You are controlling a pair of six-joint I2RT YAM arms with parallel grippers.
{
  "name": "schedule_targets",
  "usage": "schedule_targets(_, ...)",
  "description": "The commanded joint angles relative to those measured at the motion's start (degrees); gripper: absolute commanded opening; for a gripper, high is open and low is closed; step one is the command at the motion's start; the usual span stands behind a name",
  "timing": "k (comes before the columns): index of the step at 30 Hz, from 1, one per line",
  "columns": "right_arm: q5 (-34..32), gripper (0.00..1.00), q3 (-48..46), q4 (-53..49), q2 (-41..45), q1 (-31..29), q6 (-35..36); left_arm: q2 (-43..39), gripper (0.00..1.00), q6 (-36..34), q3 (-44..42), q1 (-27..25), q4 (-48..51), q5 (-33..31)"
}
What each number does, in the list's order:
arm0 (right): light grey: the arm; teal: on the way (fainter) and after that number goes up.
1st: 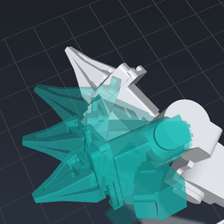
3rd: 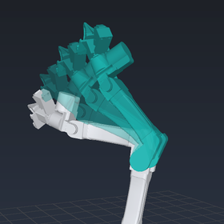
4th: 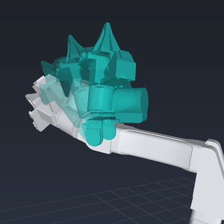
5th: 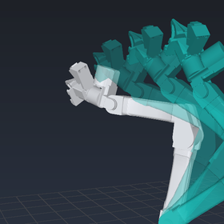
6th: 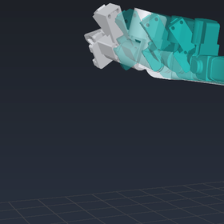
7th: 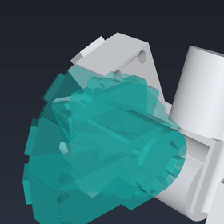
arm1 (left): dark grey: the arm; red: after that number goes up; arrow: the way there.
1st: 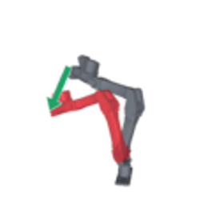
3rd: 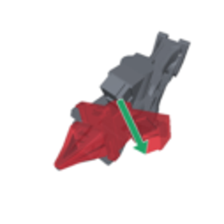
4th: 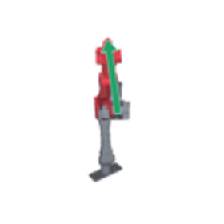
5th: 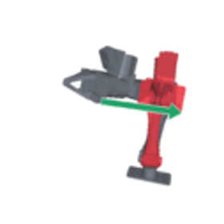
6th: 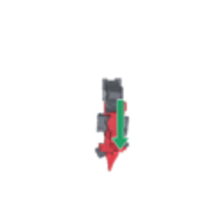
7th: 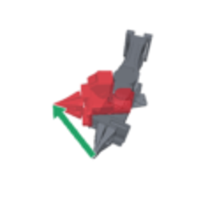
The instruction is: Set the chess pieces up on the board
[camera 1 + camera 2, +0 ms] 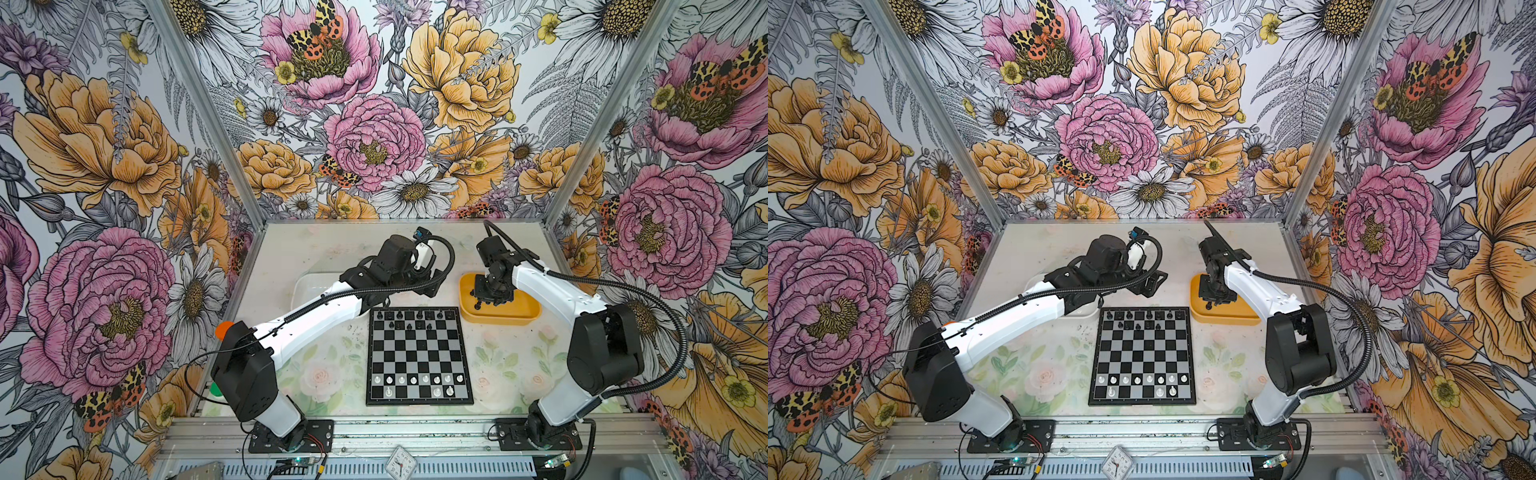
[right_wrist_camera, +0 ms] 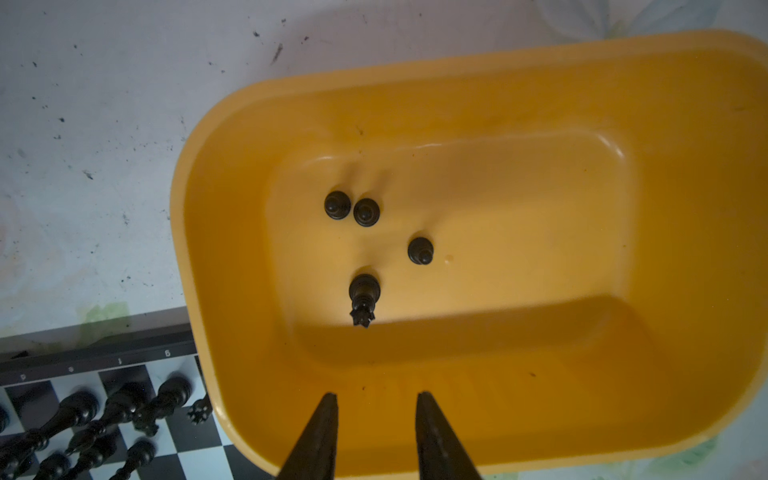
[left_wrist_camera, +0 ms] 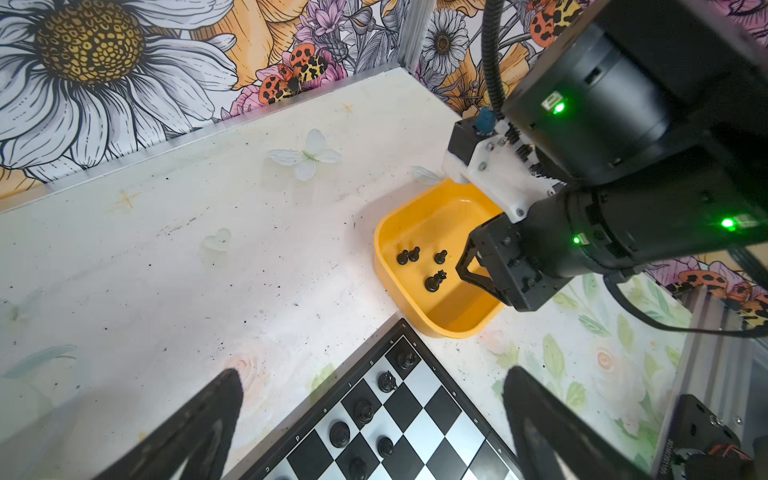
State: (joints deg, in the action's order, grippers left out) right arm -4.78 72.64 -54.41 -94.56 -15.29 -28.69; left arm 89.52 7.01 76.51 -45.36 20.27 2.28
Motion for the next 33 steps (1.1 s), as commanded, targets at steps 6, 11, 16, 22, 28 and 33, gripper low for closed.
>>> schedule_targets(6,2.3,0.32,-0.5,3.7,-2.9,1.4,0.7,-0.8,0.99,-0.5,1.0,1.2,0.9,4.4)
schedule_targets(11,3.4,0.31,-0.5,4.4,-4.8,2.2,1.5,-2.0,0.99,1.3,-0.2,3.2,0.7,7.7)
schedule_targets(16,4.5,0.31,-0.5,4.8,-6.4,2.9,2.0,-2.6,0.99,2.0,-0.7,3.6,0.5,7.3)
schedule_targets(22,5.2,0.29,-0.5,5.3,-7.7,3.1,2.4,-2.4,0.99,2.1,-0.6,3.6,0.6,6.8)
schedule_targets(28,5.7,0.27,-0.8,5.5,-8.4,3.1,2.4,-2.3,0.99,2.1,-0.8,4.0,0.6,6.7)
schedule_targets(33,5.9,0.22,-0.4,5.5,-9.0,3.1,2.4,-2.3,0.99,2.0,-1.0,4.3,0.7,6.8)
